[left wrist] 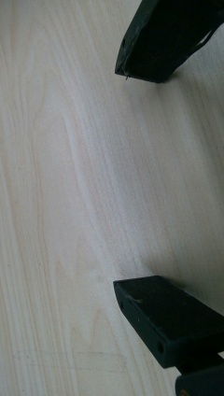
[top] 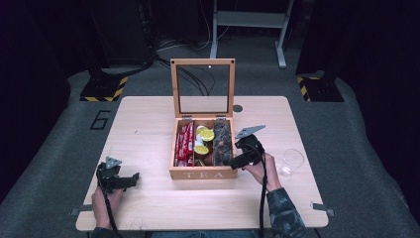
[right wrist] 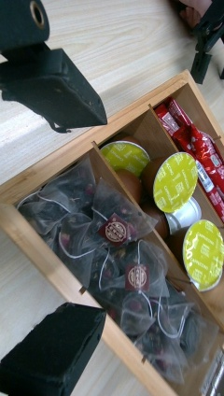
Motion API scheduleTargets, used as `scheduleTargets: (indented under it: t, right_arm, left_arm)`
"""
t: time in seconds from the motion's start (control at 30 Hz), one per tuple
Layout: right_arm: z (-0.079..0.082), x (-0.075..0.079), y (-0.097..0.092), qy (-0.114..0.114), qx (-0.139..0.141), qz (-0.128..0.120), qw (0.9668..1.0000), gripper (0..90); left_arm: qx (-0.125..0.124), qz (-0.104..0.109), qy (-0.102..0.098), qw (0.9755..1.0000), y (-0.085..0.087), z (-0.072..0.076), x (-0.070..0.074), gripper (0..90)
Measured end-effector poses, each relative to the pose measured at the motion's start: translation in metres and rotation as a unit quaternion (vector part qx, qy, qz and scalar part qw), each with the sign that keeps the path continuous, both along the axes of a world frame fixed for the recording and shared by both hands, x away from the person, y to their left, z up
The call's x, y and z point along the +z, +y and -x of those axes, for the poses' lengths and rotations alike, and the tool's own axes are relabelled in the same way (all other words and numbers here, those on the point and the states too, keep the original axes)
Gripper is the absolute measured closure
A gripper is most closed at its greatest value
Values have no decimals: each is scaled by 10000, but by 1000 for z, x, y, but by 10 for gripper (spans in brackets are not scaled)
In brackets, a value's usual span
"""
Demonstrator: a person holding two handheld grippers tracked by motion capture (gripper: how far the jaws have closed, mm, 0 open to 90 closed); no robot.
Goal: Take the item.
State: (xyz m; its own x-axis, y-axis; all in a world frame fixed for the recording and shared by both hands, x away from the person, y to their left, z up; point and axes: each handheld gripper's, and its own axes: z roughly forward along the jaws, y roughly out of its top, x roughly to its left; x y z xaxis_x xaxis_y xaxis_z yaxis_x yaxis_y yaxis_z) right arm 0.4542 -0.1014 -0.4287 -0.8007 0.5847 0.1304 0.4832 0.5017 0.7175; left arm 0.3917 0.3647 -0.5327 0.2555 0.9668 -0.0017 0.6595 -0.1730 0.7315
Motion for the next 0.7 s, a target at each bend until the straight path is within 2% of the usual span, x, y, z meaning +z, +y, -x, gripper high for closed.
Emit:
scheduleTargets:
  t: [0.07,0.13,0.2,0.37,0.47,0.53,0.57,0.6,0.63,0.7]
  right_arm:
    - [-2,-1,1,13,30,40,10000,63]
    - [-5,-4,5,136,11,80,9999,64]
    - [-8,-6,6,91,35,47,9999,65]
    - [-14,-10,11,190,73,108,9997,82]
    - [-18,-12,14,199,121,78,9997,122]
    - [-20,-13,16,291,78,53,9995,155]
    - [-22,-14,19,340,27,42,9994,214]
    - [-22,-14,19,340,27,42,9994,214]
    - [-25,-16,19,394,63,54,9992,295]
    - [-27,-17,20,446,48,103,9989,351]
  left_arm:
    - [4,6,1,10000,0,0,0,4]
    - [-1,1,1,10000,0,0,0,4]
    - [2,2,0,10000,0,0,0,4]
    - [-3,-2,0,10000,0,0,0,4]
    - [0,1,0,10000,0,0,0,4]
    - [0,1,0,10000,0,0,0,4]
    - [0,1,0,10000,0,0,0,4]
    - [1,4,-1,10000,0,0,0,4]
    - [0,1,1,10000,0,0,0,4]
    - [4,9,7,10000,0,0,0,4]
